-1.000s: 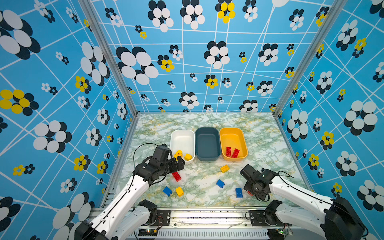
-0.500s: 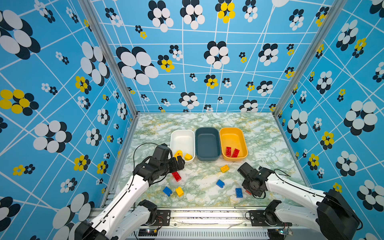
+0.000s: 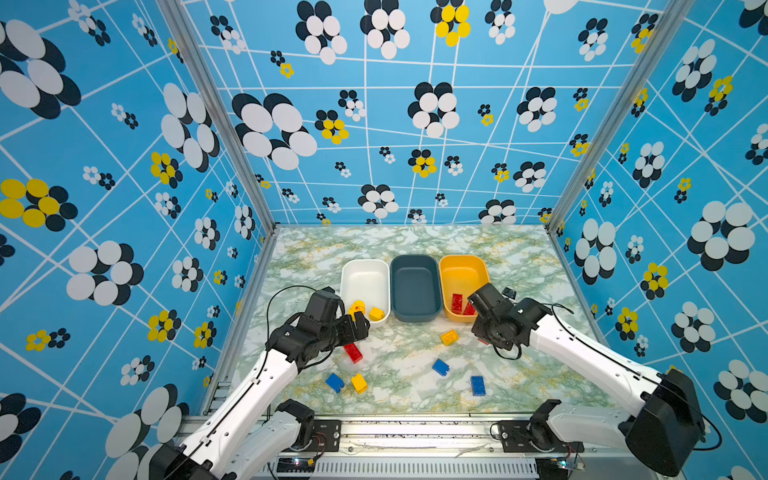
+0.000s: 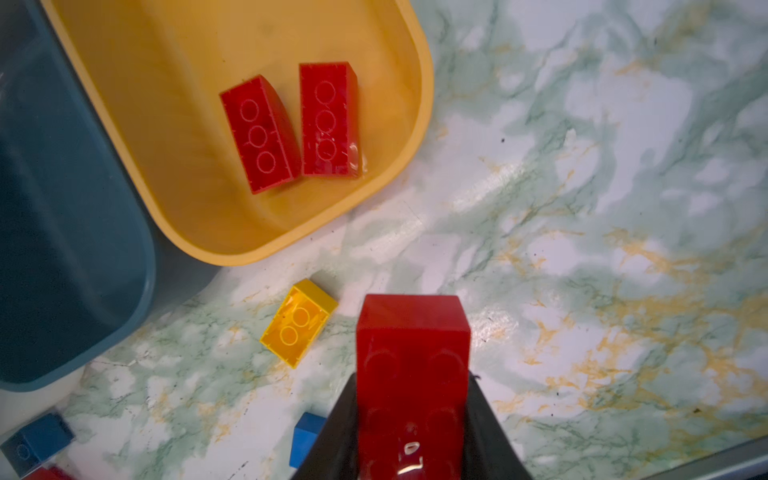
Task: Sort the legos into containers by color
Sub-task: 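Carry the red brick over the yellow bin and open the right gripper, then withdraw the right gripper while the left gripper moves toward a red 2x4 brick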
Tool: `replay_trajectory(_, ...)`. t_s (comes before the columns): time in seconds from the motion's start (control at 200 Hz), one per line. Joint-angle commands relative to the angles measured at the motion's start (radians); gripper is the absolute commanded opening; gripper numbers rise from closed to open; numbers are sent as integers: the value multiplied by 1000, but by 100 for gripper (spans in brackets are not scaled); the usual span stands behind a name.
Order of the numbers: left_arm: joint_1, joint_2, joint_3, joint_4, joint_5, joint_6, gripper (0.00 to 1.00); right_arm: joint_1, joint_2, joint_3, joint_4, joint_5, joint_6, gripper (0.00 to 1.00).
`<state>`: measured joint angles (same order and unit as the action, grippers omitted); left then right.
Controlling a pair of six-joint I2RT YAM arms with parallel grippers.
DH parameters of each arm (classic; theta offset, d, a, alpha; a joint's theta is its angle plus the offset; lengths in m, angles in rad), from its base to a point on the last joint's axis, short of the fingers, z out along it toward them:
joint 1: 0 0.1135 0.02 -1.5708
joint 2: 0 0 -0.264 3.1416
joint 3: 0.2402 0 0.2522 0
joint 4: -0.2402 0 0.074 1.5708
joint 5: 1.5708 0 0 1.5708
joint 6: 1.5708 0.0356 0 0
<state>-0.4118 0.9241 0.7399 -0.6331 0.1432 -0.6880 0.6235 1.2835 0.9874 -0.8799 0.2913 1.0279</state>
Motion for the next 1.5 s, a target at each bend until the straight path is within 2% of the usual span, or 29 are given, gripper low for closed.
replay_trajectory(0.0, 3, -22, 3, -27, 2, 8, 99, -47, 75, 94, -31, 20, -165, 24)
replay_trajectory(0.18, 3, -31, -8, -36, -5, -3, 99, -127, 231, 248, 9, -20, -320, 24)
replay_trajectory(0.365, 2, -46, -20, -52, -20, -21, 99, -169, 396, 378, 59, -81, -406, 24)
replay_trajectory(0.665, -3, -77, -36, -102, -46, -41, 99, -219, 634, 554, 61, -110, -486, 25)
replay_trajectory(0.984, -15, -88, -37, -119, -67, -66, 99, -278, 768, 712, 32, -106, -540, 26)
replay_trajectory(1.069, -19, -88, -42, -118, -70, -75, 99, -286, 797, 733, 27, -113, -549, 31)
replay_trajectory(1.179, -24, -87, -44, -130, -79, -90, 99, -288, 820, 757, 16, -122, -555, 47)
replay_trajectory(1.284, -30, -89, -46, -147, -88, -109, 99, -288, 814, 764, 10, -126, -554, 58)
replay_trajectory(1.494, -50, -98, -60, -186, -107, -129, 99, -288, 766, 762, -19, -135, -553, 63)
